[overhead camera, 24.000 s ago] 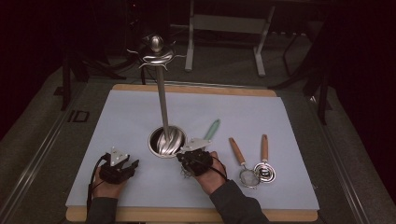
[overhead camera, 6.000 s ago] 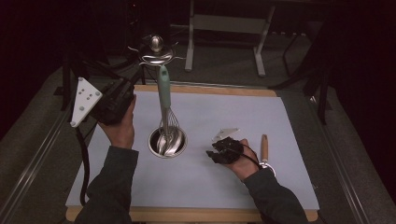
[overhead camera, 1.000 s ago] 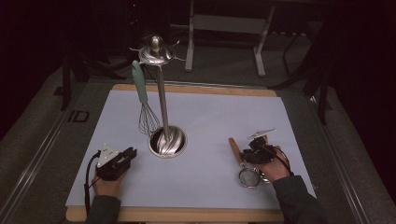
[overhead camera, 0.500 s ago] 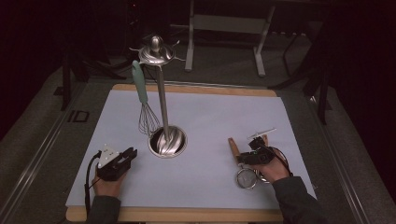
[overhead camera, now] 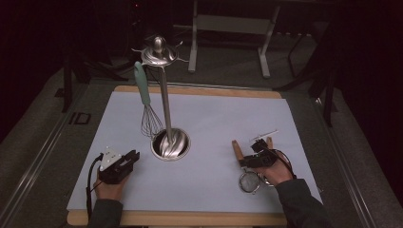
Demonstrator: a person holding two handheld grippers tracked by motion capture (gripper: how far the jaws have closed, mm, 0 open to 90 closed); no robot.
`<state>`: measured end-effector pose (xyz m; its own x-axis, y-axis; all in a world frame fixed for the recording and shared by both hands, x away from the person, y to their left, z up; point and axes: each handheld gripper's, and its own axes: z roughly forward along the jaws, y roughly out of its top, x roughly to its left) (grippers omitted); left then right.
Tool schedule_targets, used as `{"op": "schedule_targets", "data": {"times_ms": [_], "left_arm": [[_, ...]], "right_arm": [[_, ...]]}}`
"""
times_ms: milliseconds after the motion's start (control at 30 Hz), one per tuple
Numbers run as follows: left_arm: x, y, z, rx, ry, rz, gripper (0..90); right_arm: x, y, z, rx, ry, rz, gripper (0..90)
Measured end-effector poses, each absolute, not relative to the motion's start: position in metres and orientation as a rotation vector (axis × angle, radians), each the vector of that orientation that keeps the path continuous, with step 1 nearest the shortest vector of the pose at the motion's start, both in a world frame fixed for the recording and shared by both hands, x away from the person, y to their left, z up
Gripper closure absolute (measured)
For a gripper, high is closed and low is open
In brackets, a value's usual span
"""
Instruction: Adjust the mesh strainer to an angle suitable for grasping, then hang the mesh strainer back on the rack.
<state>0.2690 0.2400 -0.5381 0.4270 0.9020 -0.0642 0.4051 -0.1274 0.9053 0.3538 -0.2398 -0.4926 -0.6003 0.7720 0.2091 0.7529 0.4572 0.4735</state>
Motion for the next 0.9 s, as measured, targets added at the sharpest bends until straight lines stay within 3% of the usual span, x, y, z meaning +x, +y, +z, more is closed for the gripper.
{"op": "schedule_targets", "data": {"times_ms": [467,900], "left_arm": [[0.269,0.240,-0.538,1.724,1.139,0.650,75.8],[0.269,0.240,-0.538,1.723,1.137,0.648,75.8]], "right_arm": [[0.356,-0.232,-0.501,1.435,2.715,0.751,61.4],[0.361,-0.209,-0.501,1.414,2.759,0.705,70.9]]}}
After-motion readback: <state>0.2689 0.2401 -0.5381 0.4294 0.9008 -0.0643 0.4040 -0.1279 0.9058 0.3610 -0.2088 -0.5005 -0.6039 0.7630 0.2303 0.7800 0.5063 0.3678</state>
